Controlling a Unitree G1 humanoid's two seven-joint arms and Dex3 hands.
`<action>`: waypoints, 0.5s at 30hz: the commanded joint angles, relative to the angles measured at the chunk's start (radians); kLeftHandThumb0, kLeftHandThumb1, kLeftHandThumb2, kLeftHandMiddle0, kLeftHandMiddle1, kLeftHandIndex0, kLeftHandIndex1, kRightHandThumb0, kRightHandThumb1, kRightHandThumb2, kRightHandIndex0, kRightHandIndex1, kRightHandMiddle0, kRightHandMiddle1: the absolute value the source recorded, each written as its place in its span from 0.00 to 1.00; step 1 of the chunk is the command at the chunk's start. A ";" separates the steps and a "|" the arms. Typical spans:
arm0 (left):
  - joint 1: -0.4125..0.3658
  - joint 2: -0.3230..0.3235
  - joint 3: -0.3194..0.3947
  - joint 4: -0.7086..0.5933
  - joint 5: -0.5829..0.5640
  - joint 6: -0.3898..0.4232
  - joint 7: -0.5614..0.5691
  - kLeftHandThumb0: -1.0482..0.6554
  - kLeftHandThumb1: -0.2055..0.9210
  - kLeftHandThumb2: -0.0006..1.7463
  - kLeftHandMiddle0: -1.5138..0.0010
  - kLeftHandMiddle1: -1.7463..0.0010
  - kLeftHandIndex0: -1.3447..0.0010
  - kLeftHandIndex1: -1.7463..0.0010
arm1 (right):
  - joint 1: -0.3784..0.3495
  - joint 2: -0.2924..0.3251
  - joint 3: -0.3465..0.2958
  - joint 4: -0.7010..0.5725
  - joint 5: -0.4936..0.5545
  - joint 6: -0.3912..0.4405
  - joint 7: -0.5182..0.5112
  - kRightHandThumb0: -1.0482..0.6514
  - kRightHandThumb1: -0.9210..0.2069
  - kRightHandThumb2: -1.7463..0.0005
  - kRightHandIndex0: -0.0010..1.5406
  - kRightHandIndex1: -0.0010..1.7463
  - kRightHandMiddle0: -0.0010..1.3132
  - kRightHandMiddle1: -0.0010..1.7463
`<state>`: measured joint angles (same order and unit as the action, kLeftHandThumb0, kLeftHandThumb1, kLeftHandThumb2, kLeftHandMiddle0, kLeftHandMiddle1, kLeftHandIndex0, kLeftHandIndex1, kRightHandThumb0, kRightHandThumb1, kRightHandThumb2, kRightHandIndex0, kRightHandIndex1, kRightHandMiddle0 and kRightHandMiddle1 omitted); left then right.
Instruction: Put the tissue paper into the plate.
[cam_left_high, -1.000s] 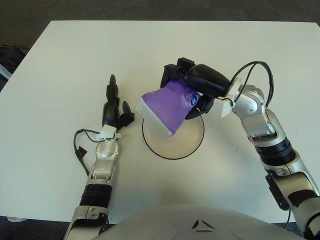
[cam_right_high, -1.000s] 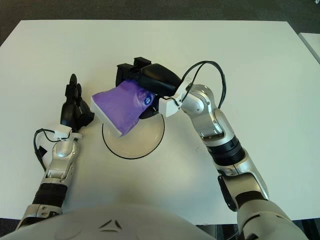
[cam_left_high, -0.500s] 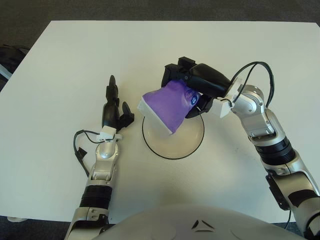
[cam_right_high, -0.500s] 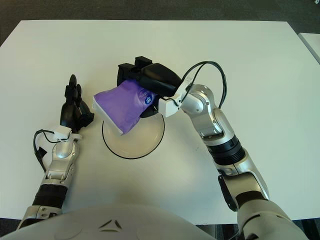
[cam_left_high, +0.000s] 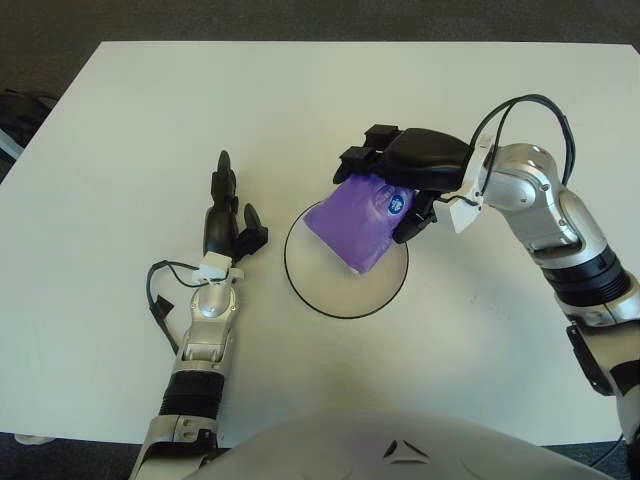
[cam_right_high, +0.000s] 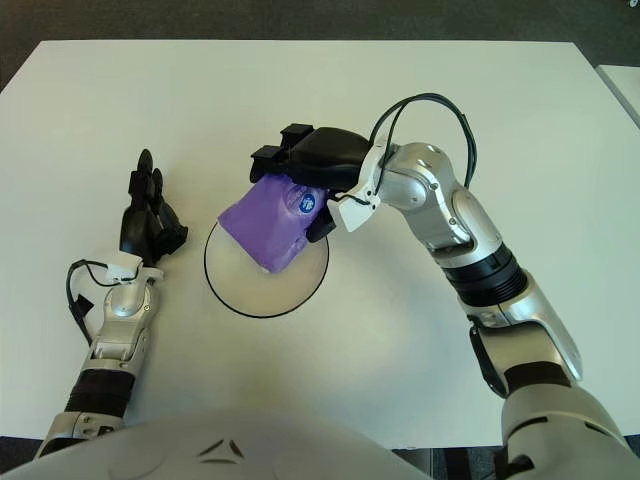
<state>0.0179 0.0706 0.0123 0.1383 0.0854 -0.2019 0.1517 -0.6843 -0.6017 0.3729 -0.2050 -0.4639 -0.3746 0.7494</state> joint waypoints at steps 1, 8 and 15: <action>0.100 -0.017 -0.009 0.076 0.006 0.057 -0.010 0.13 1.00 0.57 0.92 1.00 1.00 0.90 | -0.016 -0.006 0.007 0.017 -0.009 -0.056 -0.010 0.01 0.00 0.79 0.00 0.01 0.00 0.01; 0.099 -0.011 -0.011 0.071 0.012 0.077 -0.014 0.11 1.00 0.58 0.94 1.00 1.00 0.93 | -0.002 0.003 -0.009 0.034 0.060 -0.092 -0.009 0.00 0.00 0.73 0.00 0.00 0.00 0.00; 0.096 -0.010 -0.011 0.077 0.026 0.079 -0.003 0.10 1.00 0.59 0.94 1.00 1.00 0.95 | 0.003 0.000 -0.021 0.038 0.121 -0.106 -0.001 0.00 0.00 0.69 0.00 0.00 0.00 0.00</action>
<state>0.0206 0.0714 0.0106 0.1335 0.0950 -0.1842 0.1513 -0.6899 -0.5991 0.3672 -0.1693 -0.3723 -0.4647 0.7446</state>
